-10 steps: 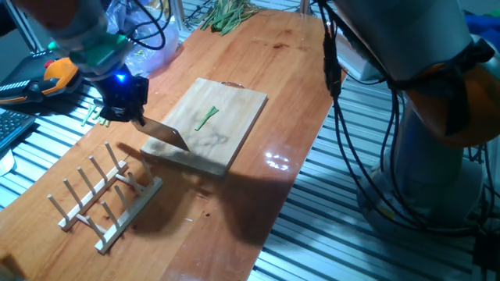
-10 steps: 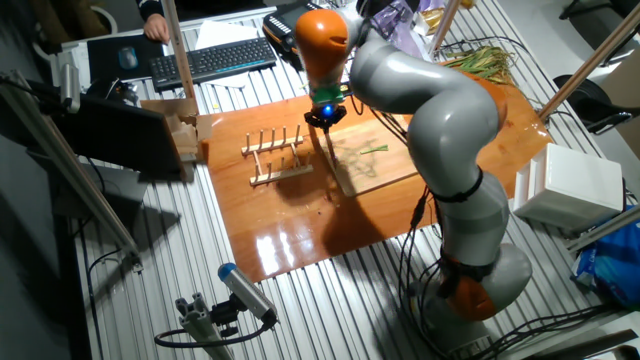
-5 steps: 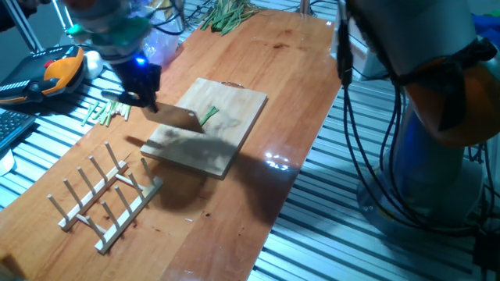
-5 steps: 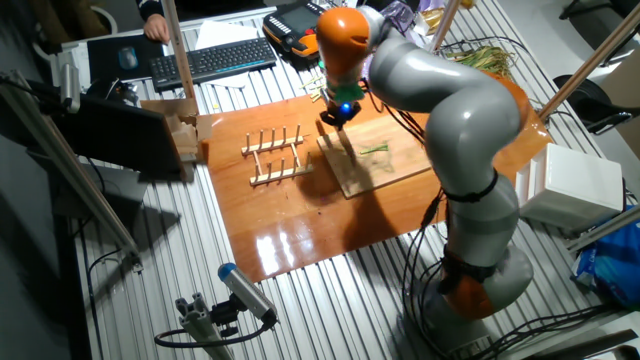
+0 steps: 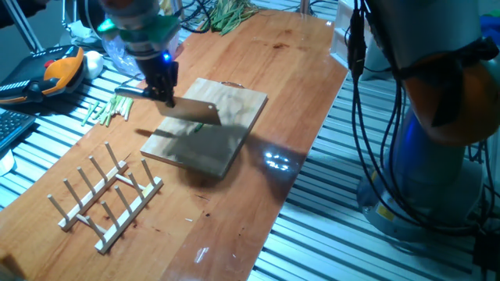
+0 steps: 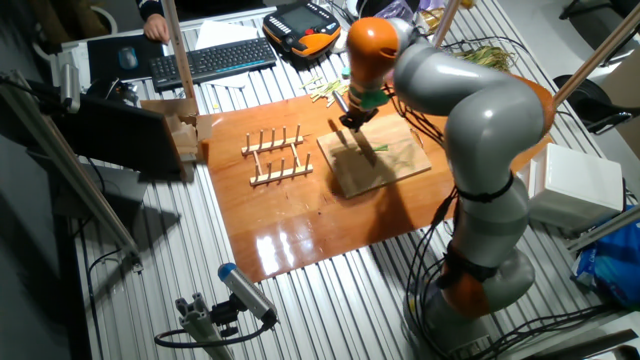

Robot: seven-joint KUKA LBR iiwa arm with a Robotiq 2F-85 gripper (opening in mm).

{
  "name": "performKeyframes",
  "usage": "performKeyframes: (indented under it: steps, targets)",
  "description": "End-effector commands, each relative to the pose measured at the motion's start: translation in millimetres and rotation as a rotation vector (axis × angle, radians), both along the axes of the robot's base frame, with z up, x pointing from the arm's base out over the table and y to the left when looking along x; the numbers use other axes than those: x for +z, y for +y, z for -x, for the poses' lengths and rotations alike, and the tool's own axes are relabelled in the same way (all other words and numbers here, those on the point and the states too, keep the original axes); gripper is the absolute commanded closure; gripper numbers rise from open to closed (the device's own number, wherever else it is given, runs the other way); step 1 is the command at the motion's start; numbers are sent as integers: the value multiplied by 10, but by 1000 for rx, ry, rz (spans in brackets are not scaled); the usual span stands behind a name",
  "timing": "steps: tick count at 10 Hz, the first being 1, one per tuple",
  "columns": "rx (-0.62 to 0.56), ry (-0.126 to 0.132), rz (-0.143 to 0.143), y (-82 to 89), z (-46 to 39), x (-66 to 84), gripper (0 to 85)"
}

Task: Chop the green garlic

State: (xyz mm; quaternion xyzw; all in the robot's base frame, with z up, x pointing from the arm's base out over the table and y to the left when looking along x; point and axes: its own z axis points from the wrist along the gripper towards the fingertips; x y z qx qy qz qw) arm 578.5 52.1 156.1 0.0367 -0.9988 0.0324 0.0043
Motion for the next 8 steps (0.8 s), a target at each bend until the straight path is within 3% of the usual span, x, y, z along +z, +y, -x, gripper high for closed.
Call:
performKeyframes:
  steps: [1, 4, 5, 7, 8]
  targets:
    - [-1, -2, 2, -807, 18, 2, 850]
    - [-3, -18, 16, -821, 20, 10, 850]
    - [-3, -18, -2, -758, -6, 14, 850]
    - [1, -5, -10, -442, -120, 22, 850]
    - [10, 2, -21, -293, -136, -8, 850]
